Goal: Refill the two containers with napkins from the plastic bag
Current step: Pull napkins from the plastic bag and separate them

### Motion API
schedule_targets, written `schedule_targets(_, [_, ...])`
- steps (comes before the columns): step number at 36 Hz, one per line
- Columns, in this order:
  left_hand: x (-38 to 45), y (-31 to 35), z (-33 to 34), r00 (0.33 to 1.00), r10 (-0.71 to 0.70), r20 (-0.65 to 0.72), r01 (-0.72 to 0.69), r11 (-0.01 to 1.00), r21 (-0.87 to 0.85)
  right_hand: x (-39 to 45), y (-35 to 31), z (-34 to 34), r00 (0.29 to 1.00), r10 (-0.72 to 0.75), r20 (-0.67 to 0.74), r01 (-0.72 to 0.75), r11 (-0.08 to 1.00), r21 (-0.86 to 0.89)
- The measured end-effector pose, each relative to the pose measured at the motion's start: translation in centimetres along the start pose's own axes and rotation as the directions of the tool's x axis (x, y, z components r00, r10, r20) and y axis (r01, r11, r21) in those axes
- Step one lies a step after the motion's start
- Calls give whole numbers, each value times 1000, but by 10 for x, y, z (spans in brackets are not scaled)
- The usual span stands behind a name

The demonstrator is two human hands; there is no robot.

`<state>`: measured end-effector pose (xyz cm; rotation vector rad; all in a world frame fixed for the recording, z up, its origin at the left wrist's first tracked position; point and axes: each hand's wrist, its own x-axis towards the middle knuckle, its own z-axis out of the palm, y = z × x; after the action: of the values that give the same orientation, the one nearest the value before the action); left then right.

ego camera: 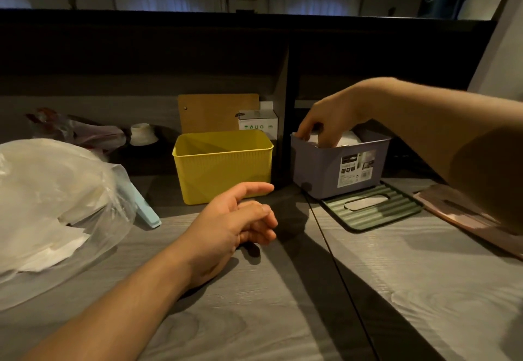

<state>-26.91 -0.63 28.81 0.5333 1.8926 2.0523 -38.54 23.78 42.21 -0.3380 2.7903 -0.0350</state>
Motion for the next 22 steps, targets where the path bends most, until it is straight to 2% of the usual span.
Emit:
schedule_targets(8, [0, -1, -2, 1000, -8, 27, 8, 1000, 0, 3, 10, -5, 986, 28, 164, -24, 999, -24])
schedule_targets(16, [2, -3, -3, 1000, -6, 25, 5, 1000, 7, 18, 7, 7, 992, 35, 117, -16, 988, -156])
schedule_targets(22, [3, -2, -4, 1000, -5, 23, 5, 1000, -4, 9, 11, -2, 979, 55, 197, -40, 996, -75])
